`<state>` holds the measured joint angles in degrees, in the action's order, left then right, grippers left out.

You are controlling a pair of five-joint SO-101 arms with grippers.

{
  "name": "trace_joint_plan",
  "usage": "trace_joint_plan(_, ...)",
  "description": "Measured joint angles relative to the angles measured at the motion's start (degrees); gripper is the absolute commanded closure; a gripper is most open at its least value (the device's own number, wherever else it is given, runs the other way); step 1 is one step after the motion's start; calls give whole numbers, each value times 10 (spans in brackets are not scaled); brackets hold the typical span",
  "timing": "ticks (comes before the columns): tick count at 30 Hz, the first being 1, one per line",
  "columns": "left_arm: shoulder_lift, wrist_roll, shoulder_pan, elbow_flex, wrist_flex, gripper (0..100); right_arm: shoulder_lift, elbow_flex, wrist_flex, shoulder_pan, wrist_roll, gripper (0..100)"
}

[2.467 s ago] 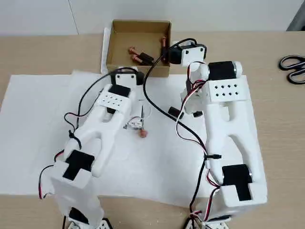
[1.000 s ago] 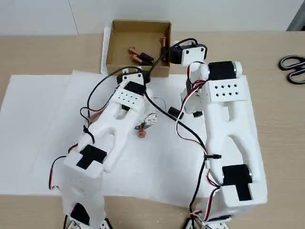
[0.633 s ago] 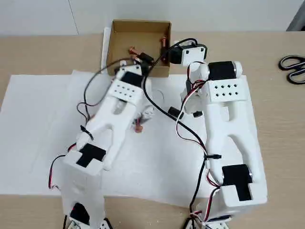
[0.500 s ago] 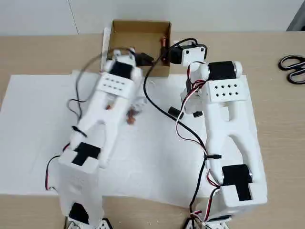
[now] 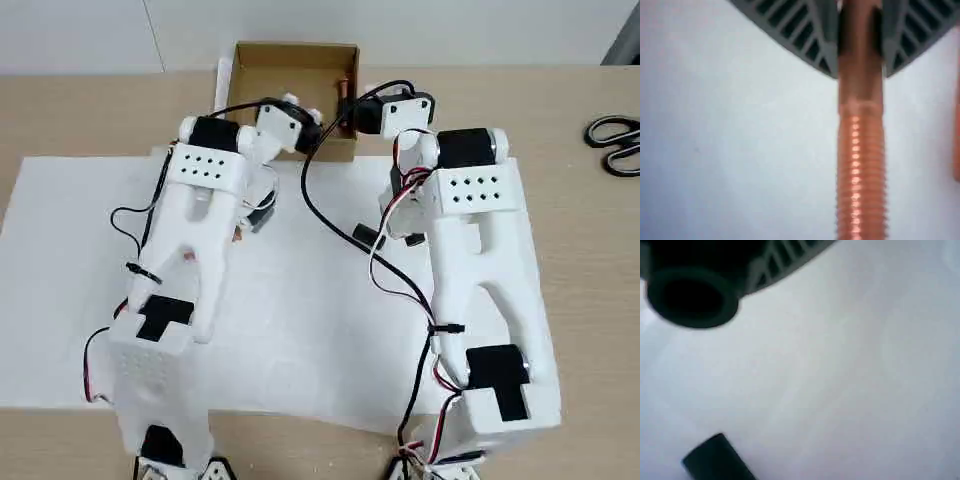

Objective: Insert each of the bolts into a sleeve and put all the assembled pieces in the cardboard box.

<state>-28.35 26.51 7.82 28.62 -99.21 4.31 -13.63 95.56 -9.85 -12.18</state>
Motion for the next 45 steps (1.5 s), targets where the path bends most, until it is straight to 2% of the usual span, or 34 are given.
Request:
trace_joint_plan(10,0,265,0,0,-1,994,0,0,0,0,0,995)
trace_joint_plan(18,0,375,0,-48,-2,994,0,0,0,0,0,995)
trace_joint_plan(27,-4,388,0,-58,-1,994,0,0,0,0,0,995)
trace_joint_plan(33,-4,388,-1,-58,-1,915,0,0,0,0,0,995)
trace_joint_plan(43,-4,386,-2,-58,-1,913,0,0,1,0,0,995)
trace_joint_plan(45,-4,365,-2,-56,-1,913,0,0,1,0,0,995)
